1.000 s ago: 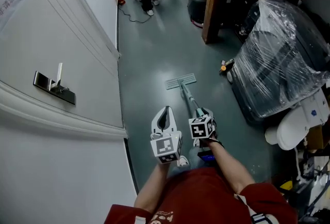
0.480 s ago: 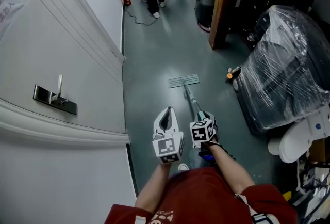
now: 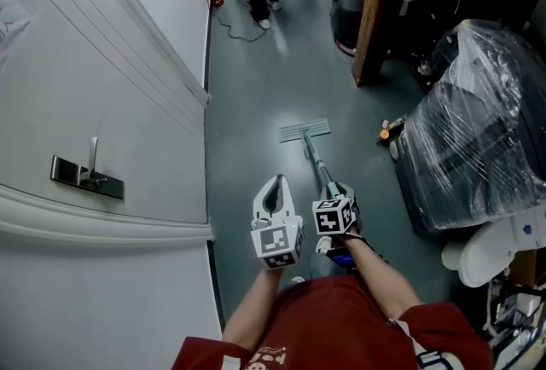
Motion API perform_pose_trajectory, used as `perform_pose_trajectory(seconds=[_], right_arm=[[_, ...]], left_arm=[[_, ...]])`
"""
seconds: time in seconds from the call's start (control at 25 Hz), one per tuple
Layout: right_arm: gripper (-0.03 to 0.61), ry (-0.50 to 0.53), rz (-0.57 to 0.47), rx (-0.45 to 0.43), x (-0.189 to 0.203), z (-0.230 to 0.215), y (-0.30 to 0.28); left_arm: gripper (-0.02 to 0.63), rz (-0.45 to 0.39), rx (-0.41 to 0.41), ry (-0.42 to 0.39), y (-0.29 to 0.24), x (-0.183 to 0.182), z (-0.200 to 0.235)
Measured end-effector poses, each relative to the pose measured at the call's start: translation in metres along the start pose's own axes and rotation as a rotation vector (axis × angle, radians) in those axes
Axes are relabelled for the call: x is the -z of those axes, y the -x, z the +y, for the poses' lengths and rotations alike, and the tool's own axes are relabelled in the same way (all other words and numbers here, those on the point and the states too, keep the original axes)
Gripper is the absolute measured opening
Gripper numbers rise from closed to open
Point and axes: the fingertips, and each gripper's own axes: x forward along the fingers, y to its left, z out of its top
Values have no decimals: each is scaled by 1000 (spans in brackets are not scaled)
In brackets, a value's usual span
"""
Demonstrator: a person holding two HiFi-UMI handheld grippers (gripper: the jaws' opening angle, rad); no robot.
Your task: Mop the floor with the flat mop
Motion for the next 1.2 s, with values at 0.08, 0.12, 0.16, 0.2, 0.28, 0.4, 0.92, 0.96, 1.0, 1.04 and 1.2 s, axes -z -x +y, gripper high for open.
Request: perform_pose_trajectory(seconds=[0.08, 0.12, 0.16, 0.2, 0.28, 0.4, 0.92, 0.96, 1.0, 1.04, 1.2], right_arm=[[118, 7, -1, -7, -10, -9, -9], [118, 11, -2, -11, -14, -14, -14], [118, 16, -3, -14, -19, -18, -18], [118, 21, -4, -17, -23, -21, -23], [118, 29, -7, -21, -32, -27, -32], [118, 34, -9, -25, -45, -33, -47], [118, 18, -5, -20, -143, -28, -122], [118, 15, -4, -17, -152, -26, -128], [118, 13, -3, -15, -160, -23, -134], [118, 14, -3, -11, -168, -21, -140], [118, 31, 1, 2, -193, -5, -161]], left_arm=[[15, -2, -8, -4, -15, 0, -2], [15, 1, -13, -5, -22, 3, -3], [15, 1, -19, -4, -28, 2, -5], [15, -1, -27, -4, -34, -1, -5], [15, -2, -39, -2, -44, 0, -4], [15, 2, -50, 5, -60, -3, -1], [15, -16, -8, 18, -179, -32, 58], [15, -22, -3, 17, -188, -38, 64], [15, -28, -1, 16, -197, -43, 72], [15, -36, -1, 17, -204, -50, 79], [15, -34, -9, 29, -224, -59, 112]])
